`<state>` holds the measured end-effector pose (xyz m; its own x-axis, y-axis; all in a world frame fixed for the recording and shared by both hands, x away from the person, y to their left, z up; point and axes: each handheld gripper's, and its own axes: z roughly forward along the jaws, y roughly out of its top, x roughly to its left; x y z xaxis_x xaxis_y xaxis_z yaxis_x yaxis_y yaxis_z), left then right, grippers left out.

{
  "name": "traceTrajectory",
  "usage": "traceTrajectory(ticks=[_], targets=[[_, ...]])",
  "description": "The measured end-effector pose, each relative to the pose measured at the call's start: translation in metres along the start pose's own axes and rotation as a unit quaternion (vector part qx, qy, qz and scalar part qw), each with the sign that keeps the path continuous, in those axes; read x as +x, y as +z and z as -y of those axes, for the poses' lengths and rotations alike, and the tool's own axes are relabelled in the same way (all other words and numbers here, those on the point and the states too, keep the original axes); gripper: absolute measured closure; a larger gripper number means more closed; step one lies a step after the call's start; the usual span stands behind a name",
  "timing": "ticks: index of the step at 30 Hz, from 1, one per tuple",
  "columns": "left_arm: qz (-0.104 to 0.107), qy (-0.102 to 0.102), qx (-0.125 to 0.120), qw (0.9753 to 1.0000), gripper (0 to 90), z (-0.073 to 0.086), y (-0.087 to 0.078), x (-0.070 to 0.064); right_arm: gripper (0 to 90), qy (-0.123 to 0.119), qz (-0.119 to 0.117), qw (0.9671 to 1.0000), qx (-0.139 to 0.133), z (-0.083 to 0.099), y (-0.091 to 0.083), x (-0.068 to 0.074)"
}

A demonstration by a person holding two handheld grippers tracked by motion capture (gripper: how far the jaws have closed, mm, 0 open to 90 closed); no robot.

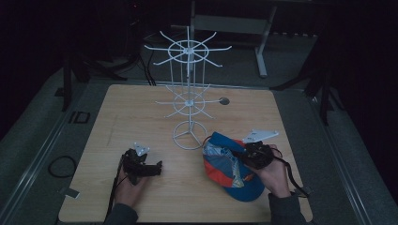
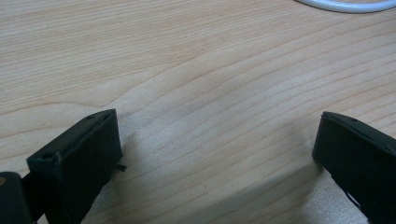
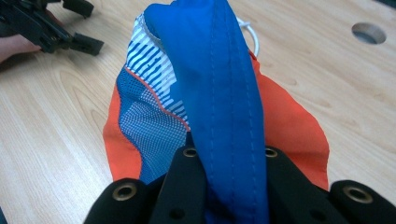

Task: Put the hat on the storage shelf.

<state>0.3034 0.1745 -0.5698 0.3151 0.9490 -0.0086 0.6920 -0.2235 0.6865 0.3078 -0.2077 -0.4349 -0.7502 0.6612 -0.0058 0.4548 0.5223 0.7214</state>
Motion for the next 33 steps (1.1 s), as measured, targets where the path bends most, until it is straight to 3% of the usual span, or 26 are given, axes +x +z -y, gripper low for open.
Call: traceTrajectory(ticks=[10, 17, 33], targets=[[-0.001, -0.002, 0.001, 1.0, 1.4, 0.0, 0.0, 0.0, 87.5, 0.011, -0.002, 0.999, -0.042, -0.013, -0.013, -0.003], [-0.002, -0.002, -0.001, 1.0, 1.4, 0.0, 0.0, 0.0, 87.5, 0.006, 0.002, 0.9984, -0.057, -0.016, -0.018, -0.004], [-0.004, -0.004, -0.002, 1.0, 1.4, 0.0, 0.0, -0.001, 87.5, 0.02, 0.002, 0.9961, -0.086, -0.017, -0.035, -0.011]])
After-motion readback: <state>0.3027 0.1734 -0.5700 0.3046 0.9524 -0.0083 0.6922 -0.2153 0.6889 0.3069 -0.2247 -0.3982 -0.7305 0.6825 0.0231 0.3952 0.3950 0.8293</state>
